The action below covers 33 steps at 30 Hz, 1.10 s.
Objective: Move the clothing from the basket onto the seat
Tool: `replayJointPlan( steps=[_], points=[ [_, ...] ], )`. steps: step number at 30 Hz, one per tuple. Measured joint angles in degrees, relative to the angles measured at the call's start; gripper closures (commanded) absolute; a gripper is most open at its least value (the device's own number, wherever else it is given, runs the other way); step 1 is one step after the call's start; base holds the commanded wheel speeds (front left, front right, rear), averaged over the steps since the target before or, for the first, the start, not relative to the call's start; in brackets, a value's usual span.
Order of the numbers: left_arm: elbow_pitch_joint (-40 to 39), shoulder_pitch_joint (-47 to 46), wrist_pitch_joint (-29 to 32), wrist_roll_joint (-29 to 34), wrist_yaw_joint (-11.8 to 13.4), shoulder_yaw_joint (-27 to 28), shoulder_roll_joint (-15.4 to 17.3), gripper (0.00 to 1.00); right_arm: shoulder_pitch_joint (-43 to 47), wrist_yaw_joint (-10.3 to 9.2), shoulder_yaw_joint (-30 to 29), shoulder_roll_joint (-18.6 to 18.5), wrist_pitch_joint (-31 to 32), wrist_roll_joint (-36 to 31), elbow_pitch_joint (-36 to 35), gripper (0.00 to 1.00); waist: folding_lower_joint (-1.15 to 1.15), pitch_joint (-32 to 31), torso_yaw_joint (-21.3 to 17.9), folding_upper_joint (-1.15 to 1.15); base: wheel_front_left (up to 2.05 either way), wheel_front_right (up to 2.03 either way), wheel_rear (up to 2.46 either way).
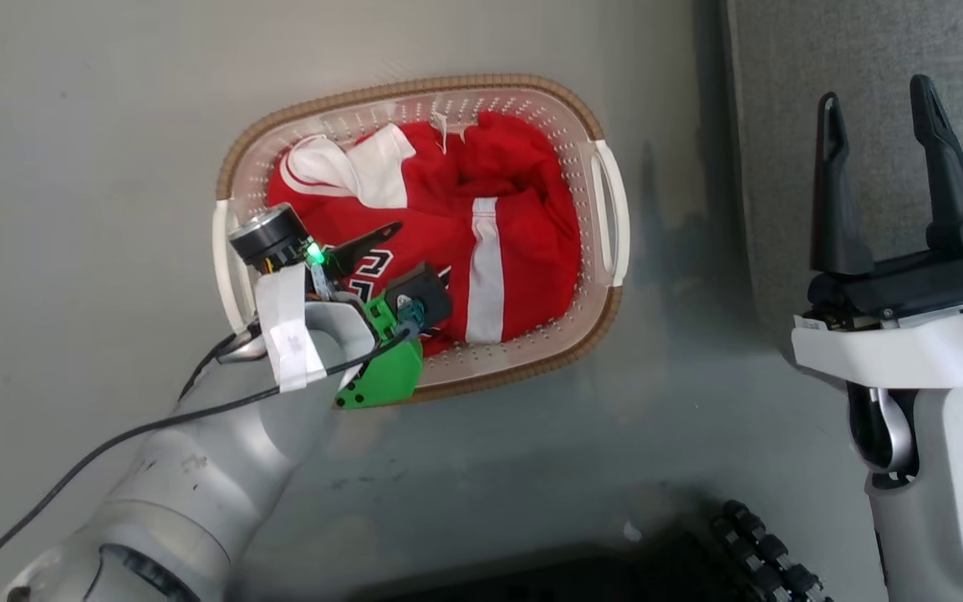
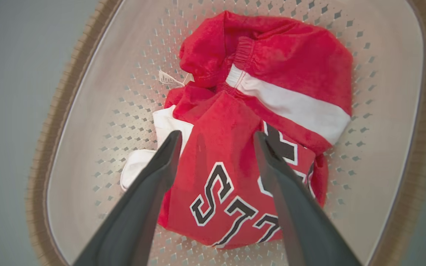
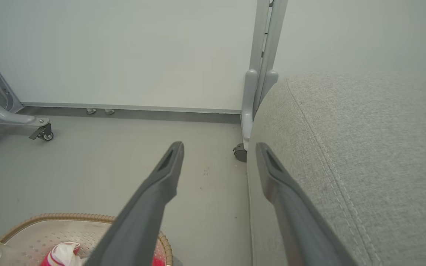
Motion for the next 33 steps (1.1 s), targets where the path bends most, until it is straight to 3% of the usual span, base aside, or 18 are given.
replayJointPlan(
  steps=[10,11,12,20,25,31,33],
  points=[
    [7.3,-6.0,4.9,-2.5,0.0,-6.1,-0.1,0.0,-2.0,0.0,2.0,1.5,0.0,1.2,0.2,0.0,0.0,7.1,-4.1,0.0,0.0,0.0,0.0],
    [7.5,-6.2,5.4,-2.5,0.0,-6.4,0.0,0.35,-2.0,0.0,2.2,1.6,0.0,1.3,0.3,0.0,-0.01,7.4,-4.5,0.0,0.0,0.0,0.0],
    [7.8,-6.3,5.9,-2.8,0.0,-6.5,0.1,1.0,-2.1,0.0,2.4,1.8,0.0,1.3,0.4,0.0,0.0,7.7,-5.0,0.0,0.0,0.0,0.0],
    [8.2,-5.0,3.4,-4.0,0.5,-6.8,0.7,1.0,-2.1,0.0,3.6,2.3,0.0,1.9,2.0,0.0,-0.01,6.6,-6.7,0.0,0.0,0.0,0.0],
    [7.5,0.0,-0.4,-7.4,2.5,-5.0,0.1,1.0,0.0,0.0,3.7,2.6,0.0,2.1,3.2,0.0,-0.01,2.8,-7.0,0.0,0.0,0.0,0.0],
    [2.4,7.1,-2.1,-13.6,5.5,-0.5,-0.4,1.0,4.0,0.0,3.8,2.8,0.0,2.1,4.8,0.0,-0.01,-3.8,-6.5,0.0,0.0,0.0,0.0],
    [-3.7,10.8,-2.3,-15.6,7.0,1.5,-0.3,1.0,6.0,0.01,4.1,2.9,0.0,2.0,5.5,0.0,-0.02,-7.1,-6.1,0.0,0.0,0.0,0.0]
  ],
)
